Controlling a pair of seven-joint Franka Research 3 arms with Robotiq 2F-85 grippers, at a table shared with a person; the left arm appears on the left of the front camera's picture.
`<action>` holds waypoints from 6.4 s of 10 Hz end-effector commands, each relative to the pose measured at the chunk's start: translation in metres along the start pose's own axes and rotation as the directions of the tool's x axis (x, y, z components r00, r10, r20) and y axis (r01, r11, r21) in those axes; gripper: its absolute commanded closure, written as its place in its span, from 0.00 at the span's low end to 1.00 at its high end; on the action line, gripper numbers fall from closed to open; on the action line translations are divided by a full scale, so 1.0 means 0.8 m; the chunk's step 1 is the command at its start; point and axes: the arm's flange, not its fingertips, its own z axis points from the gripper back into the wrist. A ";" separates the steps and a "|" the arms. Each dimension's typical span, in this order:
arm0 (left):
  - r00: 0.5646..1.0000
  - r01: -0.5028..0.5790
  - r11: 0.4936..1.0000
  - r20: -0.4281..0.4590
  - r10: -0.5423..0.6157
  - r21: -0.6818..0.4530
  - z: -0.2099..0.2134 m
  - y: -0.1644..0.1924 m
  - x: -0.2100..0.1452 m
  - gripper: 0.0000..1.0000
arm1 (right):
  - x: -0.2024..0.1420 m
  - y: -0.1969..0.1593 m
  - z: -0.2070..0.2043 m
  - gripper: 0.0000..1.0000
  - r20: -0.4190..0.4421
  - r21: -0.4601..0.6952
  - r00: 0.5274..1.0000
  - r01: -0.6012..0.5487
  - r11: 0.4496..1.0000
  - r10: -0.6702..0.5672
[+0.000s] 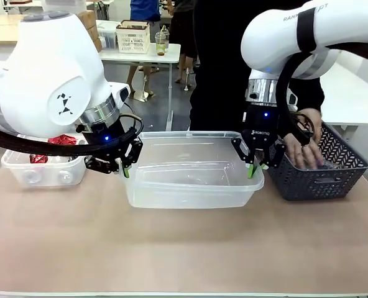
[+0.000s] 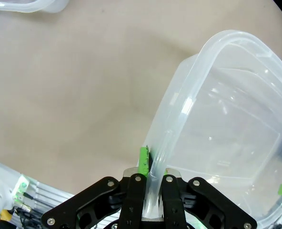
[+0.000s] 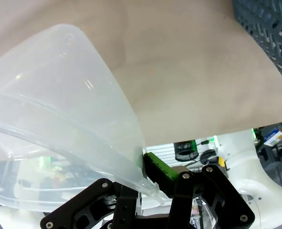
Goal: Sort the waste into each basket.
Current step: Offer the picked Organizing box to the human.
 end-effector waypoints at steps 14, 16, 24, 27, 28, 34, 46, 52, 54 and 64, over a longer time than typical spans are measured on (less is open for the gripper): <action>0.999 -0.042 0.999 0.020 0.042 -0.007 0.004 0.004 0.006 1.00 | -0.008 0.001 0.002 1.00 -0.013 0.004 1.000 0.015 1.000 -0.015; 0.999 -0.042 0.999 0.020 0.042 -0.007 0.004 0.004 0.006 1.00 | -0.008 0.001 0.002 1.00 -0.013 0.004 1.000 0.015 1.000 -0.015; 0.999 -0.042 0.999 0.020 0.042 -0.007 0.004 0.004 0.006 1.00 | -0.008 0.001 0.002 1.00 -0.013 0.004 1.000 0.015 1.000 -0.015; 0.999 -0.042 0.999 0.020 0.042 -0.007 0.004 0.004 0.006 1.00 | -0.008 0.001 0.002 1.00 -0.013 0.004 1.000 0.015 1.000 -0.015; 0.999 -0.042 0.999 0.020 0.042 -0.007 0.004 0.004 0.006 1.00 | -0.008 0.001 0.002 1.00 -0.013 0.004 1.000 0.015 1.000 -0.015; 0.999 -0.042 0.999 0.020 0.042 -0.007 0.004 0.004 0.006 1.00 | -0.008 0.001 0.002 1.00 -0.013 0.004 1.000 0.015 1.000 -0.015; 0.999 -0.042 0.999 0.020 0.042 -0.007 0.004 0.004 0.006 1.00 | -0.008 0.001 0.002 1.00 -0.013 0.004 1.000 0.015 1.000 -0.015; 0.999 -0.042 0.999 0.020 0.042 -0.007 0.004 0.004 0.006 1.00 | -0.008 0.001 0.002 1.00 -0.013 0.004 1.000 0.015 1.000 -0.015; 0.999 -0.042 0.999 0.020 0.042 -0.007 0.004 0.004 0.006 1.00 | -0.008 0.001 0.002 1.00 -0.013 0.004 1.000 0.015 1.000 -0.015; 0.995 -0.046 0.996 0.081 0.051 -0.073 -0.016 -0.034 0.107 0.96 | 0.097 0.062 0.067 0.95 -0.048 0.050 0.998 -0.024 0.998 0.026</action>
